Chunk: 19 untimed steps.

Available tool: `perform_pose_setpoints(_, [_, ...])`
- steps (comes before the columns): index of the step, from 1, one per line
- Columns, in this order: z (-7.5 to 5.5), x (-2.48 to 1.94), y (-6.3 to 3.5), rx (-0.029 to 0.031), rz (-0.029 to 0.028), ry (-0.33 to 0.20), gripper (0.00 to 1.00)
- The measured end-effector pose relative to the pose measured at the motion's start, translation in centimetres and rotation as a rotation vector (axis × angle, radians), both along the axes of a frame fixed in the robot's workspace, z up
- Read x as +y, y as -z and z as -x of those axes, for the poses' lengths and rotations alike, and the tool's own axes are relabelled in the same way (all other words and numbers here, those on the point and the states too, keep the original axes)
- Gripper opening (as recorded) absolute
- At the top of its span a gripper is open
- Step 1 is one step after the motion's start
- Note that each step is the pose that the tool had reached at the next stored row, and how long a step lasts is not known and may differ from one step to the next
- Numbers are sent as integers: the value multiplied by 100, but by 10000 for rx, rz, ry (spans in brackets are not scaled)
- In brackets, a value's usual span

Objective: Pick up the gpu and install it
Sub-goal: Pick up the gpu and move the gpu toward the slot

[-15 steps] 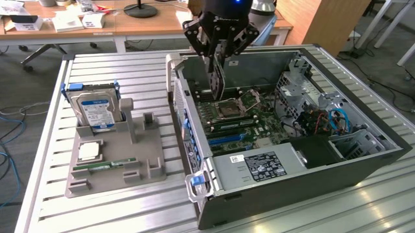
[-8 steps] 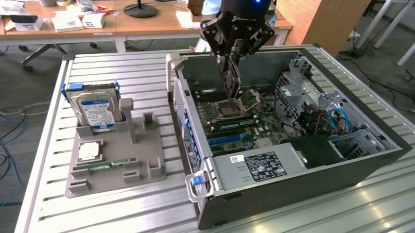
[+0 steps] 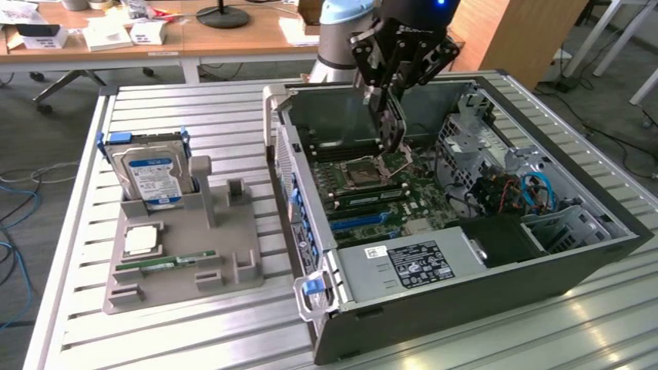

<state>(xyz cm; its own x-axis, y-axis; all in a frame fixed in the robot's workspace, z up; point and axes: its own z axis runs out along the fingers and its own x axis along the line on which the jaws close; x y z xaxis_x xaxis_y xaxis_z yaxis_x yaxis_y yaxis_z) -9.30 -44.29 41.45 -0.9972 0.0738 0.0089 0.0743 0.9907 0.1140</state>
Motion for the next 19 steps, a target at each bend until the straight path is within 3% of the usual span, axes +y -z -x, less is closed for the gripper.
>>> perform_pose_setpoints(19, [-585, 0, 0, 5, -1, 0, 26])
